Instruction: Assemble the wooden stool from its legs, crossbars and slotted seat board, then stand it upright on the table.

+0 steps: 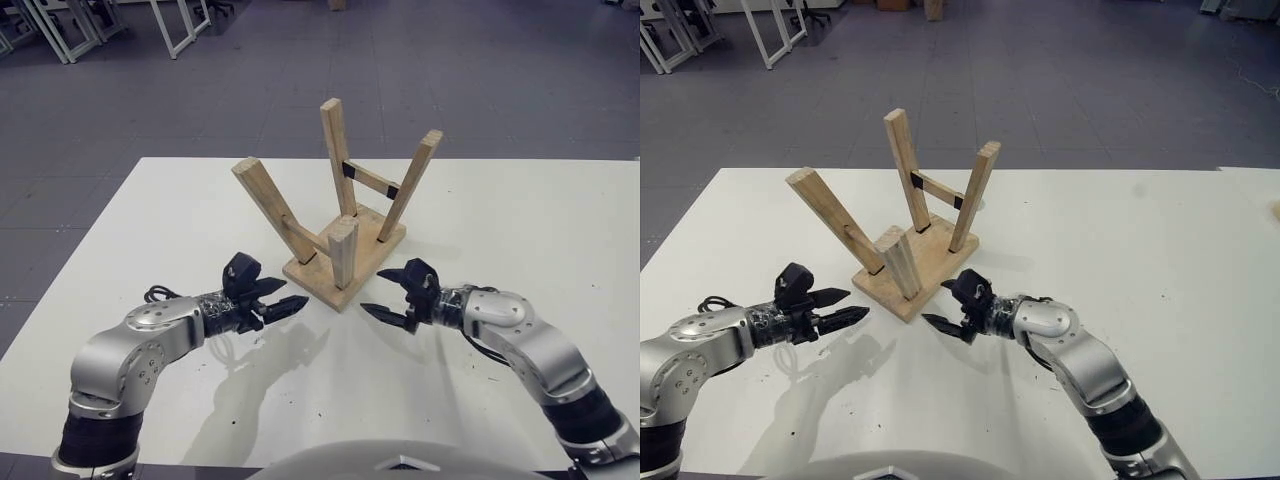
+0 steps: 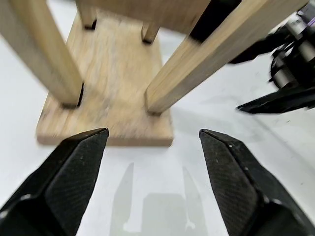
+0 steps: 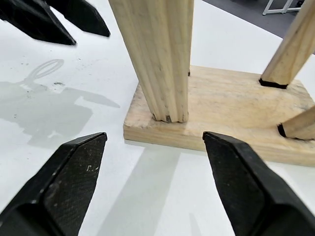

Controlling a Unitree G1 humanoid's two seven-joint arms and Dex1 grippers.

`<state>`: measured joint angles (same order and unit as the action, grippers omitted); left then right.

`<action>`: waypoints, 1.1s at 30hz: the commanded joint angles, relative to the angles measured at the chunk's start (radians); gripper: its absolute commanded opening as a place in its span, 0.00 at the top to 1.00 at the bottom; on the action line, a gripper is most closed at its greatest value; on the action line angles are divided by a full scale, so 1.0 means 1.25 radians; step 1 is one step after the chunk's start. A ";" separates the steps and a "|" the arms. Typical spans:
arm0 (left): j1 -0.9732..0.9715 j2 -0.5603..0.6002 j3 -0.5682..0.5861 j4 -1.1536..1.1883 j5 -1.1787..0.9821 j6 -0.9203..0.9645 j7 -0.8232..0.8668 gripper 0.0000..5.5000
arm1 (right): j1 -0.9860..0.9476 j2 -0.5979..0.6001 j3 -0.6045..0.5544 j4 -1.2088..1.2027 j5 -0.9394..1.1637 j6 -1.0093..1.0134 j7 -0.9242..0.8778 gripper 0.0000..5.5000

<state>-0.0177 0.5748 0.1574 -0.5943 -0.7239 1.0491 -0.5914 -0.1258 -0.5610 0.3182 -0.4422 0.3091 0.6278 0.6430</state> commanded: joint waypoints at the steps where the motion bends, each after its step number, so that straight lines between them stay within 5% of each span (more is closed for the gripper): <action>1: -0.071 -0.034 0.022 -0.117 -0.104 0.062 0.075 0.37 | 0.023 -0.024 -0.044 0.028 -0.008 -0.005 0.006 0.34; 13: -0.197 -0.072 -0.045 -0.143 -0.159 0.087 0.252 0.37 | 0.066 0.003 -0.066 0.082 -0.030 -0.020 -0.009 0.34; 22: -0.212 -0.097 -0.114 -0.118 -0.105 0.044 0.279 0.62 | 0.077 0.004 -0.162 0.086 -0.030 -0.057 -0.045 0.35; 27: -0.178 -0.020 -0.121 -0.098 -0.094 0.012 0.184 0.73 | 0.089 -0.042 -0.324 0.071 0.103 -0.034 0.043 0.35; 33: -0.188 0.185 -0.089 -0.016 -0.109 -0.082 -0.146 0.76 | 0.071 -0.210 -0.446 0.073 0.284 0.075 0.261 0.35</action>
<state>-0.2555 0.7092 0.0644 -0.6628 -0.8505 0.9537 -0.6179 -0.0162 -0.7590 -0.2194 -0.3409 0.6050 0.6729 0.8986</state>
